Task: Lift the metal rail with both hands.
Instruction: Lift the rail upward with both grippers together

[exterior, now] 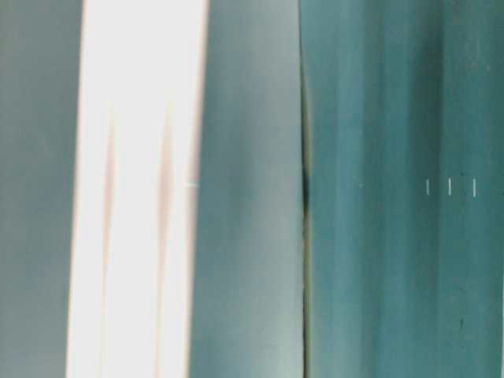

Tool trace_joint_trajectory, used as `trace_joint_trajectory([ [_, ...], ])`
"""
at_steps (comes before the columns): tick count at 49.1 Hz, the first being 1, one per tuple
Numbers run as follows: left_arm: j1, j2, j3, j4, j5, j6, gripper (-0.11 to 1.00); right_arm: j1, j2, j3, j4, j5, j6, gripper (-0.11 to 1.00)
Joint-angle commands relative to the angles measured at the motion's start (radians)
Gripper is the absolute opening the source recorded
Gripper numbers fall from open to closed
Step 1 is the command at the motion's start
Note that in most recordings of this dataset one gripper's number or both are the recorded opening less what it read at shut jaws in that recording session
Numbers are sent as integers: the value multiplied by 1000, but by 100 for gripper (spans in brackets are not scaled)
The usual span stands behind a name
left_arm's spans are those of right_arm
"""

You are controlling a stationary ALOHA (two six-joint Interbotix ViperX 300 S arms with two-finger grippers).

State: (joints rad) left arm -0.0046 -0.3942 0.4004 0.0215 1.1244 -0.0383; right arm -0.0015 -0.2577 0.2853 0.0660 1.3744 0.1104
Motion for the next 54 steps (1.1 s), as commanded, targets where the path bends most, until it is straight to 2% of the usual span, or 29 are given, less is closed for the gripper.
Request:
trace_joint_trajectory([
  [1, -5, -9, -87, 5, 43, -12, 29, -12, -8, -80, 3, 35, 48, 38],
  [13, -3, 25, -250, 5, 202, -15, 29, -11, -6, -210, 2, 133, 129, 38],
  [22, -14, 28, -325, 5, 265, -40, 29, 3, 2, -328, -2, 210, 170, 38],
  [33, -29, 44, -433, 5, 345, -75, 29, 5, 29, -436, -8, 275, 178, 38],
  [40, -32, 71, -495, 5, 391, -75, 29, 5, 52, -486, -32, 311, 173, 38],
  [54, -32, 117, -557, 5, 446, -74, 29, 5, 63, -512, -40, 330, 170, 38],
])
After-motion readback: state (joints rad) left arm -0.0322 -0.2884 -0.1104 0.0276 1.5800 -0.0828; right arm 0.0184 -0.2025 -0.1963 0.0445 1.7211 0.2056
